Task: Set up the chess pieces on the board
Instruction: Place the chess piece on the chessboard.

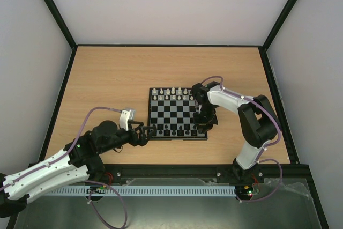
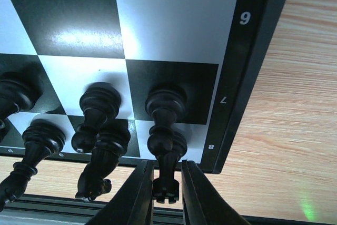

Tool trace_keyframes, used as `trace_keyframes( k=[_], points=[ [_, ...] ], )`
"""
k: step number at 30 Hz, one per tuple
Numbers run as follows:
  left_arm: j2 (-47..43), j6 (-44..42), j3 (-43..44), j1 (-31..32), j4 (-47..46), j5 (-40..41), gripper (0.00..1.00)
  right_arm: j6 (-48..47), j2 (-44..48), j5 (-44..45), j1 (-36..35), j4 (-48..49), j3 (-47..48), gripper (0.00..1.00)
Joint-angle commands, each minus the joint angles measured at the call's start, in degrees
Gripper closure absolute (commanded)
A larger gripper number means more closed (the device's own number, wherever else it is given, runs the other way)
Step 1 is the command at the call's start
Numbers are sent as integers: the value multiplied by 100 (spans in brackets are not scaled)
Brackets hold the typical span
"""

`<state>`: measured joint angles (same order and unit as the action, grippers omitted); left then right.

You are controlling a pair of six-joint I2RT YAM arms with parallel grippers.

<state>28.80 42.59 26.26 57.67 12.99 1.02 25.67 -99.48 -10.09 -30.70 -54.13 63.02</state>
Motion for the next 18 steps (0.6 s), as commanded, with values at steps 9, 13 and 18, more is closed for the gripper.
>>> trace_keyframes(
  k=[9, 13, 18],
  points=[
    [-32, -64, -51, -63, -29, -90, 1, -18, 115, 4, 31, -328, 56, 83],
    [-41, -2, -11, -80, -6, -138, 1, -14, 331, 95, 29, -429, 280, 77],
    [0, 13, 211, -85, 120, -106, 1, 74, 756, 121, 29, -442, 570, 70]
  ],
)
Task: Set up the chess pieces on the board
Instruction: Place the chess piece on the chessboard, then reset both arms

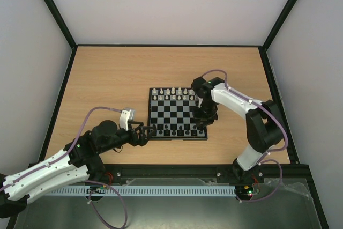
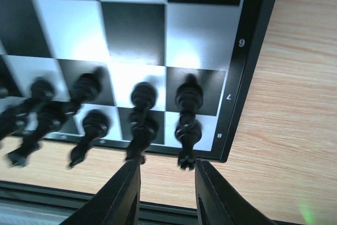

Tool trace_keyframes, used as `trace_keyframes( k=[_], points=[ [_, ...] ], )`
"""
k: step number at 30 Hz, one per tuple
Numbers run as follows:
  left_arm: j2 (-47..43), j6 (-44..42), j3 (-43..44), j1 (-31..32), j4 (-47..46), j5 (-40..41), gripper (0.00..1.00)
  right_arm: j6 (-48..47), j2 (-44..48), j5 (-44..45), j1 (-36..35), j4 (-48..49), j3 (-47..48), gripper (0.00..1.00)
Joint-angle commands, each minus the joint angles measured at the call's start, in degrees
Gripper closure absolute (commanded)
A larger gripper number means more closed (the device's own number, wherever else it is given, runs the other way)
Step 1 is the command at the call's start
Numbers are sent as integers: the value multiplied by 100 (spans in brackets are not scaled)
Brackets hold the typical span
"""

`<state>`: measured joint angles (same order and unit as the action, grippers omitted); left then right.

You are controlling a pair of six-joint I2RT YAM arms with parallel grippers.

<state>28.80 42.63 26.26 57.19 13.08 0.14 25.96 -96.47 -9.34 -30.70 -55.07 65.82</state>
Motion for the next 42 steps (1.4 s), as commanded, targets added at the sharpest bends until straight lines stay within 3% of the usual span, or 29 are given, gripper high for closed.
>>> trace_keyframes(
  k=[1, 5, 9, 13, 17, 20, 25, 28, 33, 39, 42],
  points=[
    [29, 5, 271, -40, 148, 12, 1, 71, 552, 28, 29, -302, 310, 68],
    [171, -33, 503, -41, 243, 274, 1, 191, 1018, -10, 31, -66, 371, 48],
    [344, -80, 787, -41, 385, 910, 1, 320, 1524, 255, 30, 369, 392, 1],
    [678, -96, 1088, -41, 594, 1726, 1, 516, 2121, 394, 29, 1168, 70, 1],
    [1175, 96, 1339, -60, 1174, 3123, 0, 678, 2604, 907, 31, 1989, -203, 1],
    [1438, 327, 1259, -272, 1230, 3471, 1, 851, 2887, 1055, 29, 2732, -517, 1],
    [1312, 41, 794, -748, 295, 3326, 1, 767, 2806, 1698, 197, 3180, -662, 1],
    [1619, -284, 895, -1393, -132, 3374, 0, 687, 2611, 1813, 950, 3540, -850, 1],
    [2610, -550, 993, -2520, -772, 3847, 1, 451, 2826, 2099, 1954, 5020, -1900, 1],
    [3438, -1315, 782, -3314, -1875, 4110, 1, 321, 2961, 3288, 2191, 6379, -2858, 1],
    [3440, -2161, 192, -3442, -3064, 4128, 1, 133, 2960, 3768, 2208, 6845, -3236, 1]
  ],
)
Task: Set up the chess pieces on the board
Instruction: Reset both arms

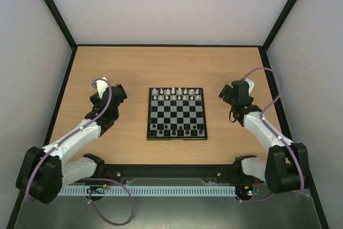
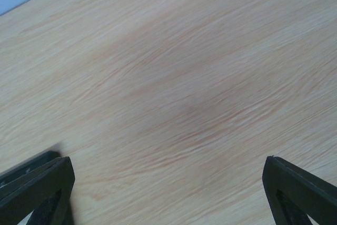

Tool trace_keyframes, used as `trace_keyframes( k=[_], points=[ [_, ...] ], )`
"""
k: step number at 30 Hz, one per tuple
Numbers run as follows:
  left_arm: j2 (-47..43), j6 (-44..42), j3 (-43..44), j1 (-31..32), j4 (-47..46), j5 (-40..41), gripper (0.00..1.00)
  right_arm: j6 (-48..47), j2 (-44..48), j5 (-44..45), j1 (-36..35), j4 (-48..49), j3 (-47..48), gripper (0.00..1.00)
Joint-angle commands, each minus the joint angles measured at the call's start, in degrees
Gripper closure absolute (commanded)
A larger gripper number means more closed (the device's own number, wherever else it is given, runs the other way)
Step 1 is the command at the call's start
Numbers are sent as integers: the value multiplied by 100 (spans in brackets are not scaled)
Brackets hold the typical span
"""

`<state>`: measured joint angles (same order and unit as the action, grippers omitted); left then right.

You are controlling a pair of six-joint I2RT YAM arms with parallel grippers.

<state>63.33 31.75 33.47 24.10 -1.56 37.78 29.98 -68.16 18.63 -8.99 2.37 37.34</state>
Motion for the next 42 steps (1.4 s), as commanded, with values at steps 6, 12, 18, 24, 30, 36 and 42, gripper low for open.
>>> trace_keyframes(
  k=[6, 12, 18, 24, 30, 36, 42],
  points=[
    [161, -1358, -1136, -813, -2873, -42, 0, -687, -99, 1790, 42, 2287, -1007, 1],
    [644, -1882, -942, -1055, -3459, -489, 1, -984, -541, 2112, 54, 3279, -1158, 1],
    [1026, -2327, -1080, -1466, -4025, -944, 1, -1114, -1046, 2168, 169, 3951, -1189, 1],
    [1999, -2402, -965, -1800, -4577, -1385, 1, -993, -1293, 2220, 364, 4701, -1503, 1],
    [2449, -2513, -762, -1996, -4969, -1375, 0, -1190, -1561, 1744, 442, 5271, -1724, 1],
    [2551, -2504, -701, -2023, -4931, -1423, 0, -1523, -1644, 1341, 372, 5348, -1696, 1],
    [2551, -2723, -797, -1912, -5131, -1497, 0, -2172, -1635, 205, 297, 5840, -1940, 1]
  ],
)
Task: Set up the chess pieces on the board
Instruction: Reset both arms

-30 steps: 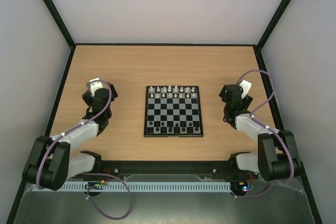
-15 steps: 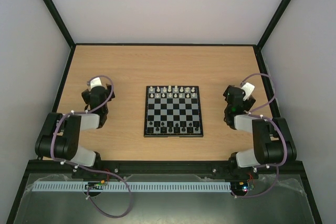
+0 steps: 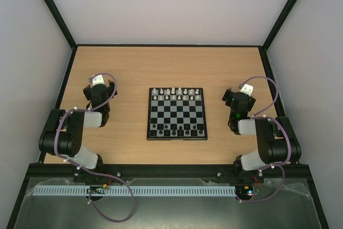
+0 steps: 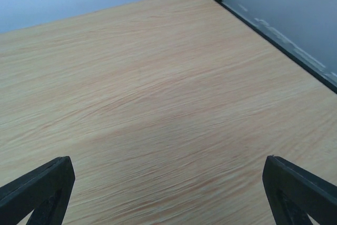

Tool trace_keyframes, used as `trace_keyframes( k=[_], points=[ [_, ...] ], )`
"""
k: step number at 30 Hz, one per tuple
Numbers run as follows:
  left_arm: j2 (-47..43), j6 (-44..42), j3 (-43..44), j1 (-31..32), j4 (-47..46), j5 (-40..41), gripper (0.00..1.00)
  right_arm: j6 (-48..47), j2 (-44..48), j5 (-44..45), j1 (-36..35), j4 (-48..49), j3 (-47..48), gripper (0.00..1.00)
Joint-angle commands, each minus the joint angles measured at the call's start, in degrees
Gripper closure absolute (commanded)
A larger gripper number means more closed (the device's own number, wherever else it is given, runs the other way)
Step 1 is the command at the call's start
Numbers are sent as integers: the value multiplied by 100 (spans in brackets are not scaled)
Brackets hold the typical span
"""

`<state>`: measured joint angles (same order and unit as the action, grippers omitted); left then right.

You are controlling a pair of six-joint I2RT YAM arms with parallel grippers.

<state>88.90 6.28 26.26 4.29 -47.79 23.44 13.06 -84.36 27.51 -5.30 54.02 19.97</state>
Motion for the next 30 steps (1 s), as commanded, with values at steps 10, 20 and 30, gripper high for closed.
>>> trace_keyframes(
  k=[10, 20, 30],
  points=[
    [-177, 19, -435, 53, -954, 259, 0, -189, 31, -193, -53, 1396, -622, 1],
    [-186, 22, -437, 45, -963, 260, 0, -573, -307, -832, -85, 2297, -892, 1],
    [-246, 100, -608, 134, -1236, 585, 0, -528, -263, -903, -44, 2068, -856, 1]
  ],
)
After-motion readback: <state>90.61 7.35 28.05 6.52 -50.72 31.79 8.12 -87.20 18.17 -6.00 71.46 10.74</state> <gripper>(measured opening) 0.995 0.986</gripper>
